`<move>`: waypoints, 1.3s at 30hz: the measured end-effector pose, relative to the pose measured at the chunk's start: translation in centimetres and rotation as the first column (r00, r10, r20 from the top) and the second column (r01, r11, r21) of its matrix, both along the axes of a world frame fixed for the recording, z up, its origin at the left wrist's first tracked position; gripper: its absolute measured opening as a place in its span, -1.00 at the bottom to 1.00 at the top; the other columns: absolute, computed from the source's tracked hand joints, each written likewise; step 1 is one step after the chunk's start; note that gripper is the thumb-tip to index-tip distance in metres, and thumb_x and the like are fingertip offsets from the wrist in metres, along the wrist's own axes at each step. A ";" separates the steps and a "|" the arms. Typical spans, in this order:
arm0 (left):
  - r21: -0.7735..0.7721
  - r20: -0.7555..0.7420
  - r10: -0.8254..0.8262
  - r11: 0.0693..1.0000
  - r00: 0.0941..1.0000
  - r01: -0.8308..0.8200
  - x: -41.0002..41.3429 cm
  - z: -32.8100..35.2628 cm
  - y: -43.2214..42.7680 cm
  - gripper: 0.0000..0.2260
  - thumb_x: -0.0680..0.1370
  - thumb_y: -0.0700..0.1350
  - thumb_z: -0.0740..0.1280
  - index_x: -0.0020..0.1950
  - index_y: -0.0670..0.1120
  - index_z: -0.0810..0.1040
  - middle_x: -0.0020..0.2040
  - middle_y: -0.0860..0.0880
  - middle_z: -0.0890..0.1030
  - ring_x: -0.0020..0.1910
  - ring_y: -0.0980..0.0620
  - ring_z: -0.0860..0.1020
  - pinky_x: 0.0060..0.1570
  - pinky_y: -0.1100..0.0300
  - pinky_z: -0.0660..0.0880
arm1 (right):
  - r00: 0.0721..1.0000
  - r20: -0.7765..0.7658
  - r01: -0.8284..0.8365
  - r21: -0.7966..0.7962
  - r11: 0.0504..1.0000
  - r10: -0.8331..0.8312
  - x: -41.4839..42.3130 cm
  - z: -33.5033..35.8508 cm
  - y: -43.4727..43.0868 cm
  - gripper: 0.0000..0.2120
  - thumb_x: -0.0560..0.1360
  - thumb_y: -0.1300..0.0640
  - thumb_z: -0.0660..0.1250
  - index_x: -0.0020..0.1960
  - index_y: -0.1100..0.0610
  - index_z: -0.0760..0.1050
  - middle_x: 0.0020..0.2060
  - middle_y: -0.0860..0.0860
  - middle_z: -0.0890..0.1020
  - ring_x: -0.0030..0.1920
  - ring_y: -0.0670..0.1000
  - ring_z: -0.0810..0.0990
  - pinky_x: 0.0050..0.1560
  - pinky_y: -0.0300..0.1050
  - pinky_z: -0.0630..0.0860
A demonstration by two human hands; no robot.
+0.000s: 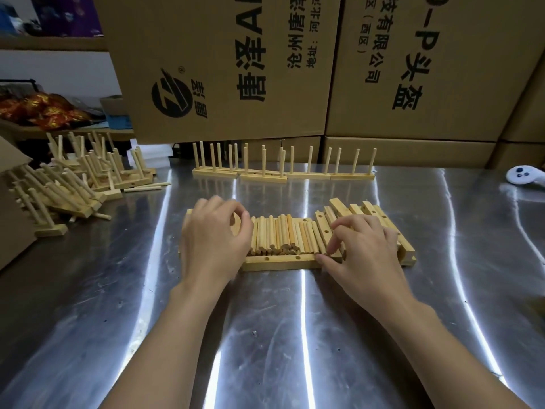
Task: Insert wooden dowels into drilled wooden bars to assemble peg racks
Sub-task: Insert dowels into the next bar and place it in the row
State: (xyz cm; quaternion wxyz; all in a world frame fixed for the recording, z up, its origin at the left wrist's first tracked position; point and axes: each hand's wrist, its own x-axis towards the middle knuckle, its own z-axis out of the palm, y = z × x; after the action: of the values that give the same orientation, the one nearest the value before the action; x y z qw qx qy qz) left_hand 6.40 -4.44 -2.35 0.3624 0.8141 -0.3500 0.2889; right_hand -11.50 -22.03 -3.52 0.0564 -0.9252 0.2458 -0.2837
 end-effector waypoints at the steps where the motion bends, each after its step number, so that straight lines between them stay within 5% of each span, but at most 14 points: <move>1: 0.019 -0.001 0.051 0.999 0.999 -0.051 0.4 0.0 0.3 -0.94 0.61 -0.01 0.38 -0.02 0.06 0.64 -0.12 0.12 0.51 -0.05 0.08 0.41 -0.05 0.12 0.26 | 1.000 -0.014 0.001 -0.006 1.000 -0.002 0.0 0.0 0.0 -0.80 0.46 -0.18 0.55 -0.14 -0.14 0.56 0.19 -0.21 0.53 0.35 -0.10 0.35 0.22 -0.13 0.07; 5: 0.105 -0.197 0.294 0.955 0.935 -0.278 1.8 -0.5 1.8 -0.68 0.60 0.11 0.39 0.34 0.09 0.59 0.30 -0.02 0.52 0.35 -0.08 0.40 0.27 -0.06 0.31 | 0.999 -0.046 0.004 -0.007 1.000 -0.004 -0.1 -0.1 -0.1 -0.78 0.46 -0.20 0.55 -0.13 -0.14 0.56 0.17 -0.22 0.49 0.34 -0.10 0.32 0.22 -0.11 0.08; 8: 0.138 -0.414 0.323 0.946 0.851 -0.292 2.5 -0.9 2.4 -0.52 0.61 0.16 0.39 0.47 -0.01 0.53 0.41 -0.12 0.51 0.41 -0.19 0.43 0.34 -0.15 0.40 | 0.998 -0.061 0.007 -0.002 1.000 -0.008 0.0 -0.2 -0.1 -0.77 0.46 -0.22 0.54 -0.13 -0.15 0.54 0.16 -0.23 0.48 0.34 -0.09 0.32 0.23 -0.10 0.10; 11: 0.092 -0.470 0.314 0.947 0.825 -0.308 2.6 -1.3 2.4 -0.54 0.60 0.13 0.43 0.44 -0.04 0.58 0.34 -0.11 0.60 0.34 -0.20 0.52 0.13 -0.08 0.52 | 0.998 -0.062 0.014 0.007 1.000 -0.013 0.1 -0.2 0.0 -0.76 0.47 -0.21 0.55 -0.13 -0.14 0.53 0.18 -0.22 0.49 0.35 -0.08 0.33 0.29 -0.03 0.16; 15: -0.032 -0.497 0.292 0.935 0.817 -0.354 2.7 -1.4 2.2 -0.67 0.58 0.06 0.48 0.31 -0.02 0.68 0.20 -0.04 0.69 0.15 -0.12 0.62 -0.10 0.11 0.43 | 0.998 -0.055 0.011 0.005 1.000 -0.011 0.0 -0.1 0.0 -0.76 0.47 -0.21 0.55 -0.13 -0.14 0.53 0.18 -0.21 0.50 0.35 -0.08 0.32 0.29 -0.02 0.16; 20: -0.201 -0.624 0.169 0.908 0.763 -0.366 3.8 -1.6 2.0 -0.70 0.49 0.00 0.61 0.19 0.09 0.65 -0.15 0.21 0.60 -0.20 0.19 0.48 -0.33 0.21 0.30 | 0.997 -0.077 0.009 -0.002 1.000 -0.009 0.0 0.0 0.2 -0.75 0.48 -0.23 0.53 -0.11 -0.15 0.52 0.18 -0.21 0.49 0.34 -0.08 0.32 0.31 -0.02 0.17; 22: -0.290 -0.675 0.085 0.883 0.733 -0.370 4.3 -1.6 2.1 -0.67 0.46 -0.03 0.64 0.14 0.13 0.61 -0.19 0.22 0.60 -0.17 0.24 0.52 -0.25 0.19 0.40 | 0.996 -0.094 0.007 0.005 1.000 -0.007 0.0 0.0 0.3 -0.75 0.48 -0.23 0.53 -0.11 -0.16 0.50 0.18 -0.21 0.48 0.33 -0.08 0.33 0.32 -0.02 0.19; 25: -0.361 -0.699 0.040 0.842 0.714 -0.400 4.6 -1.7 2.3 -0.70 0.47 -0.08 0.63 0.06 0.16 0.58 -0.19 0.18 0.65 -0.09 0.07 0.66 0.00 0.03 0.60 | 0.995 -0.097 0.001 0.015 1.000 0.000 0.0 0.0 0.4 -0.75 0.47 -0.23 0.53 -0.11 -0.17 0.49 0.17 -0.21 0.48 0.33 -0.07 0.35 0.31 -0.02 0.20; 28: -0.456 -0.671 0.000 0.789 0.742 -0.412 4.2 -1.2 2.6 -0.80 0.54 -0.05 0.56 0.05 0.16 0.60 -0.16 0.17 0.68 -0.08 0.06 0.69 0.04 -0.04 0.67 | 0.996 -0.092 -0.007 0.021 1.000 0.009 0.0 0.1 0.5 -0.74 0.47 -0.24 0.53 -0.11 -0.16 0.50 0.16 -0.21 0.48 0.33 -0.07 0.35 0.30 -0.02 0.20; 32: -0.657 -0.615 -0.329 0.717 0.717 -0.235 1.8 1.1 2.4 -0.75 0.59 0.00 0.52 0.25 0.12 0.63 -0.03 0.14 0.73 0.02 0.09 0.70 0.00 0.05 0.63 | 0.998 -0.066 -0.021 0.024 0.999 0.023 -0.3 0.3 0.5 -0.73 0.48 -0.33 0.45 -0.08 -0.15 0.54 0.16 -0.21 0.49 0.35 -0.07 0.34 0.29 -0.05 0.15; 36: -0.667 -0.604 -0.648 0.730 0.465 0.150 -1.8 2.4 0.3 -0.66 0.58 -0.03 0.51 0.35 0.10 0.63 0.10 0.11 0.75 0.06 0.08 0.73 -0.03 0.14 0.68 | 0.986 0.136 -0.103 0.074 0.992 0.092 -0.3 1.1 1.2 -0.74 0.54 -0.32 0.36 -0.05 -0.15 0.57 0.08 -0.21 0.55 0.28 -0.11 0.40 0.23 -0.09 0.13; 39: -0.655 -0.617 -0.717 0.697 0.326 0.293 -3.3 2.1 -1.1 -0.73 0.56 -0.08 0.54 0.23 0.11 0.68 0.09 0.06 0.75 0.08 0.03 0.75 -0.11 0.17 0.69 | 0.918 0.367 -0.242 0.222 0.944 0.149 -0.1 1.8 2.2 -0.77 0.58 -0.28 0.35 -0.02 -0.15 0.61 -0.03 -0.23 0.65 0.17 -0.19 0.55 0.19 -0.09 0.39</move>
State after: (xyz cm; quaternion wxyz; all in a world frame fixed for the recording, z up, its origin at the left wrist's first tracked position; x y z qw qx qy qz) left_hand 3.07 -5.50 -0.30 0.7247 0.5860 -0.2981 -0.2066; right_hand -11.58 -19.82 -1.74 0.2493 -0.8652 0.1729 -0.3991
